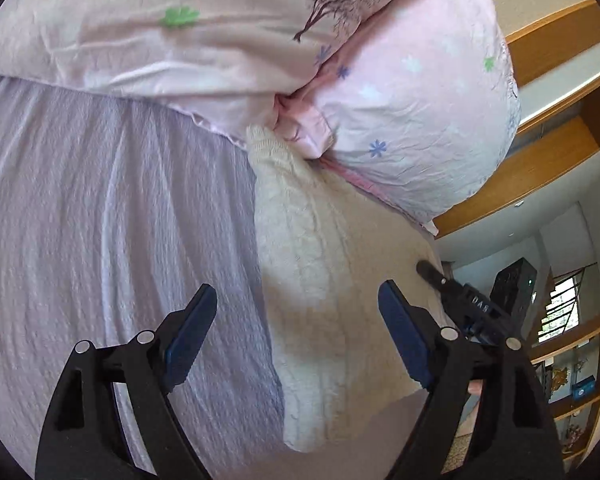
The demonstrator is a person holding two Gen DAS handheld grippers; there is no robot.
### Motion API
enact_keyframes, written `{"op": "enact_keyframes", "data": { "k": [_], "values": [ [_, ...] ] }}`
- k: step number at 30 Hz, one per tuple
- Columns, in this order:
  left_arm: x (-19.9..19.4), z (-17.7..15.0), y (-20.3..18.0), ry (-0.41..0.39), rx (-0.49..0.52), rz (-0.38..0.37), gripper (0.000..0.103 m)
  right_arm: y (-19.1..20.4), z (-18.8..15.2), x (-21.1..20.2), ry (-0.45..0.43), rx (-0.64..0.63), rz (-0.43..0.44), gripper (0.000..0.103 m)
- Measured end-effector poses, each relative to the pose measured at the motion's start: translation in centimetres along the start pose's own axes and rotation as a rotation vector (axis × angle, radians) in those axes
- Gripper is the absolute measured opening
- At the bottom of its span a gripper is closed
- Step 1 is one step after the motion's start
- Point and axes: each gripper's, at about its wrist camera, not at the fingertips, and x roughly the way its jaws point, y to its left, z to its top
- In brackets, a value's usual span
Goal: Fold small clothes
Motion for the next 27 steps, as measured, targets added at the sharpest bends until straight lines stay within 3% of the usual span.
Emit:
{"op": "enact_keyframes", "data": {
  "k": [1, 2, 4, 6, 10, 13, 14, 15, 17, 20, 22, 24, 27],
  "values": [
    [0.6, -0.2, 0.2, 0.018, -0.013, -0.016, 0.083, -0.3, -0.1, -0.1, 0.019, 0.023, 0.02, 0.021],
    [1.1, -0.5, 0.1, 0.031, -0.015, -0.038, 0.083, -0.4, -0.4, -0.2, 0.039, 0.025, 0.014, 0.056],
    [2.0, -0.6, -0.2, 0.044, 0.001, -0.06, 0.083, -0.7, -1.0, -0.7, 0.038, -0.004, 0.024, 0.1],
    [2.8, -0.8, -0.8, 0.059, 0.012, -0.054, 0.083, -1.1, -1.5, -0.5, 0.075, -0.008, 0.051, 0.099],
    [3.8, -1.2, -0.9, 0.039, -0.031, -0.083, 0.083, -1.9, -2.3, 1.3, 0.167, 0.021, 0.097, 0.074],
    [3.7, -1.3, -0.4, 0.029, -0.054, -0.089, 0.059, -2.0, -2.9, 1.6, 0.129, 0.038, 0.178, 0.042],
    [3.4, -1.3, 0.0, 0.022, -0.061, -0.112, 0.05, -1.7, -3.1, 1.5, 0.113, 0.033, 0.19, 0.036],
    [2.9, -1.3, 0.3, 0.019, -0.06, -0.134, 0.043, -1.2, -3.3, 1.1, 0.098, 0.018, 0.196, 0.035],
    [1.2, -1.4, 0.5, 0.012, -0.04, -0.155, 0.04, 0.6, -3.6, 0.9, 0.08, -0.015, 0.222, 0.031],
    [-3.3, -1.9, 1.2, -0.055, 0.033, -0.1, 0.04, 4.4, -4.2, 1.7, 0.093, -0.098, 0.261, 0.03],
    [-6.1, -1.8, 1.9, -0.114, 0.075, -0.033, 0.041, 7.3, -5.0, 3.6, 0.125, -0.175, 0.238, 0.03],
    [-7.8, -1.3, 3.0, -0.147, 0.096, 0.073, 0.046, 9.4, -5.8, 5.1, 0.138, -0.229, 0.138, 0.036],
    [-9.9, -1.9, 5.2, -0.174, 0.087, 0.186, 0.048, 11.0, -6.7, 2.0, -0.009, -0.268, 0.062, 0.053]
  ]
}}
